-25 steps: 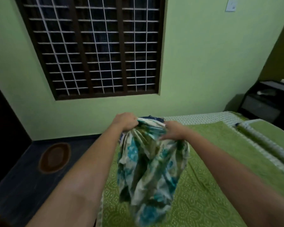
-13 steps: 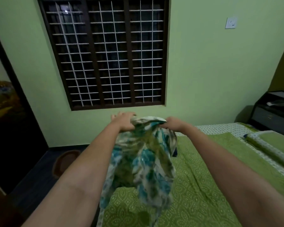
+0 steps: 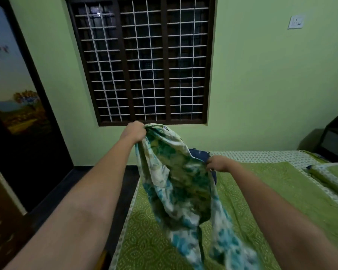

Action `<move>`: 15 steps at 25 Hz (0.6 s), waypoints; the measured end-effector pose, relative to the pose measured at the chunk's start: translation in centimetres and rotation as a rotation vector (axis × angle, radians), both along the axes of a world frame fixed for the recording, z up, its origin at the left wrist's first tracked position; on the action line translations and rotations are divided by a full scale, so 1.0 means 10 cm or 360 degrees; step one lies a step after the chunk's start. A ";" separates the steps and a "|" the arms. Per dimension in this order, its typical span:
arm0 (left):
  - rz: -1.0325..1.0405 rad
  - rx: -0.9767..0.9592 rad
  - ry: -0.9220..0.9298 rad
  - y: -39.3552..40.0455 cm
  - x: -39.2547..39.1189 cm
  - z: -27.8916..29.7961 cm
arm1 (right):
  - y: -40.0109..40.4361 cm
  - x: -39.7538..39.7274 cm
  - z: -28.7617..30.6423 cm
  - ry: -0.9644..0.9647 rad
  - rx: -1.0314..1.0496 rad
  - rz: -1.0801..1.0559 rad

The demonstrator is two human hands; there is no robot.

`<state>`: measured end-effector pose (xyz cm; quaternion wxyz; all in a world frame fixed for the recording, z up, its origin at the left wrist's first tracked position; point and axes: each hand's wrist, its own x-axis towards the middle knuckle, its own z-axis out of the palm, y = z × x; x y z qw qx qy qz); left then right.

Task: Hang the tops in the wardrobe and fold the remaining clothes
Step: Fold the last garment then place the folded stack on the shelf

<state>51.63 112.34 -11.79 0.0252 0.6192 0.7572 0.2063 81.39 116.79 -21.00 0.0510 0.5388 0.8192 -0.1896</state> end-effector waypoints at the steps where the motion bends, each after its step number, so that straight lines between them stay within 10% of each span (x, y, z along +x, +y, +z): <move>1: -0.0024 -0.0097 -0.0063 -0.01 0.02 -0.07 | 0.00 -0.04 0.10 0.0212 0.0019 -0.0007; 6: -0.0753 -0.0529 -0.0812 -0.03 0.81 -0.67 | -0.07 -0.59 0.56 0.1266 0.0014 -0.0143; 9: -0.0419 -0.0377 -0.0851 0.08 0.93 -0.86 | -0.05 -0.59 0.31 0.1048 0.0034 -0.0091; 11: -0.0281 -0.0339 -0.0364 0.18 0.77 -0.83 | 0.01 -0.42 0.06 0.0801 0.0019 -0.0025; 13: -0.0256 -0.0304 0.0073 0.22 0.63 -0.77 | 0.08 -0.24 -0.20 0.0165 0.0076 0.0035; 15: -0.0426 -0.0437 -0.0095 0.20 0.54 -0.79 | 0.14 -0.06 -0.40 -0.0313 0.0076 -0.0178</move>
